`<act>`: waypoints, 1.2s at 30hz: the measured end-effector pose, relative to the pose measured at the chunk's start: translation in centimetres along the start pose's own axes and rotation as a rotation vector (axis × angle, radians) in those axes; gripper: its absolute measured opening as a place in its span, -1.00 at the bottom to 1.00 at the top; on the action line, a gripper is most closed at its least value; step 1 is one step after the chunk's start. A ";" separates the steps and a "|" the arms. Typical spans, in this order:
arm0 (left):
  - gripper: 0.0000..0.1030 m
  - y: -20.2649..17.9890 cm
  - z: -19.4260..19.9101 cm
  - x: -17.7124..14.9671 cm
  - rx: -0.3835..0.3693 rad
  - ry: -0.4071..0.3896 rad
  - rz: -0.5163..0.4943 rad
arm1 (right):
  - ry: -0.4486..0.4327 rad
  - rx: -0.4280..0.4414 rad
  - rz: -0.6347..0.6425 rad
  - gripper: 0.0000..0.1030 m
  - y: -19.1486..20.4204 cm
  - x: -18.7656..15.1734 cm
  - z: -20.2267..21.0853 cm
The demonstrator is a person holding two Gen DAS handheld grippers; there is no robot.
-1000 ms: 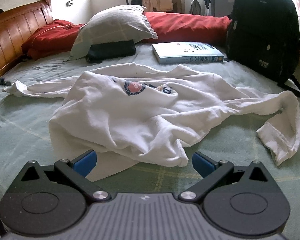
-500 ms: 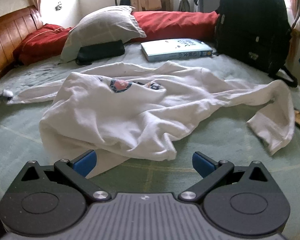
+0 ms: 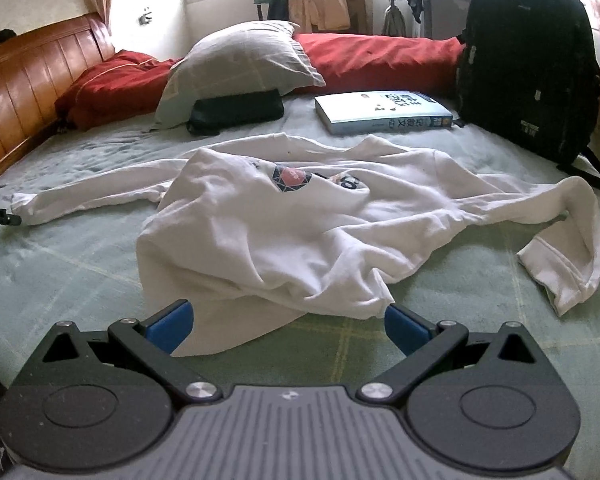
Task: Fold clothes
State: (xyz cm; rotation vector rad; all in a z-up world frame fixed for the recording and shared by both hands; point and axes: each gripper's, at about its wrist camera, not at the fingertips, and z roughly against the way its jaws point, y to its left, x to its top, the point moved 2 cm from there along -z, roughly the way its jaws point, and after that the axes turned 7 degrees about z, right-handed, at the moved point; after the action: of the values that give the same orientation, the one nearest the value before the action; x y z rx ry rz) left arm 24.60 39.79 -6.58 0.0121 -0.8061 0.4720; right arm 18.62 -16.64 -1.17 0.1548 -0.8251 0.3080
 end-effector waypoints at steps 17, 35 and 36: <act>0.45 -1.9 -6.1 4.2 0.079 -0.013 0.014 | 0.044 -0.037 0.014 1.00 0.7 0.2 -2.0; 0.46 -1.1 -3.3 4.9 -0.033 -0.082 0.096 | 0.042 -0.010 0.001 1.00 0.3 0.0 -2.7; 0.46 -0.5 -3.0 4.5 -0.033 -0.086 0.111 | 0.040 -0.007 0.002 1.00 0.3 0.0 -2.6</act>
State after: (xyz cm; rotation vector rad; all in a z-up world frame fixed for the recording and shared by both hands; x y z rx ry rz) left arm 29.56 41.68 -5.42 -0.0428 -0.9016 0.5657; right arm 20.33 -15.69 -2.93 0.1408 -0.7869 0.3088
